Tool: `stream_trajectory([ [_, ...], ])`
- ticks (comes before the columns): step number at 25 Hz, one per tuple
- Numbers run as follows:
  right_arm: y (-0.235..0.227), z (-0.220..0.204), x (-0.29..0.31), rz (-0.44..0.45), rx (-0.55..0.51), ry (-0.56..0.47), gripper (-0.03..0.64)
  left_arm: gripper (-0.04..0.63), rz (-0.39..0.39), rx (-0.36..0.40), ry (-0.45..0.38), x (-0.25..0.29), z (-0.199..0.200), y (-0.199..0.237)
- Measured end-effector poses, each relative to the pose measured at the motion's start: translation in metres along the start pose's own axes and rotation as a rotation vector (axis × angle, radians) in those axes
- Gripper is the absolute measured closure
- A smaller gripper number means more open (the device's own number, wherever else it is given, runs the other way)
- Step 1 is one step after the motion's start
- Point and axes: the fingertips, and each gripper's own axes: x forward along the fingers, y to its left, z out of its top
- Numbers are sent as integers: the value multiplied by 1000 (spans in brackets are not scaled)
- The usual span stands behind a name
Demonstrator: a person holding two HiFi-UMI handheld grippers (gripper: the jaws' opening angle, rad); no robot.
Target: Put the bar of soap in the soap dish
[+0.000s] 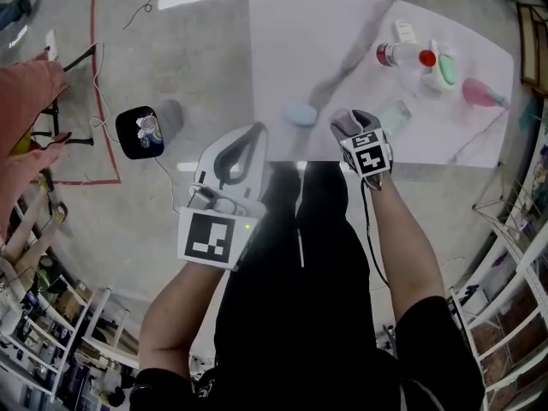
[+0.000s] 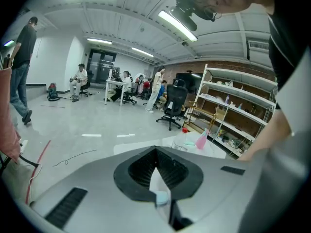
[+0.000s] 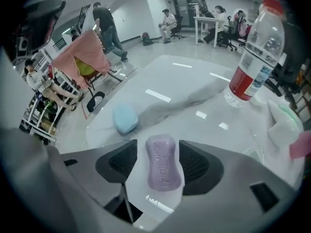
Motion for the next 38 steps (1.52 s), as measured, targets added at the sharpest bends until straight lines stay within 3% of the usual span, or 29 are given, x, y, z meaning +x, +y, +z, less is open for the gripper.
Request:
stream_trajectory([
  [6, -7, -23, 23, -43, -79, 156, 350, 587, 12, -15, 6, 0, -7, 5],
  [15, -13, -25, 29, -106, -90, 154, 369, 587, 37, -41, 8, -5, -13, 8],
  [27, -5, -14, 21, -10, 159, 69, 407, 588, 64, -9, -6, -24, 5, 10],
  [33, 2, -4, -10, 15, 292, -48, 414, 587, 56, 26, -51, -44, 34, -4],
  [38, -8, -9, -5, -9, 280, -39, 414, 586, 73, 47, -46, -57, 42, -5],
])
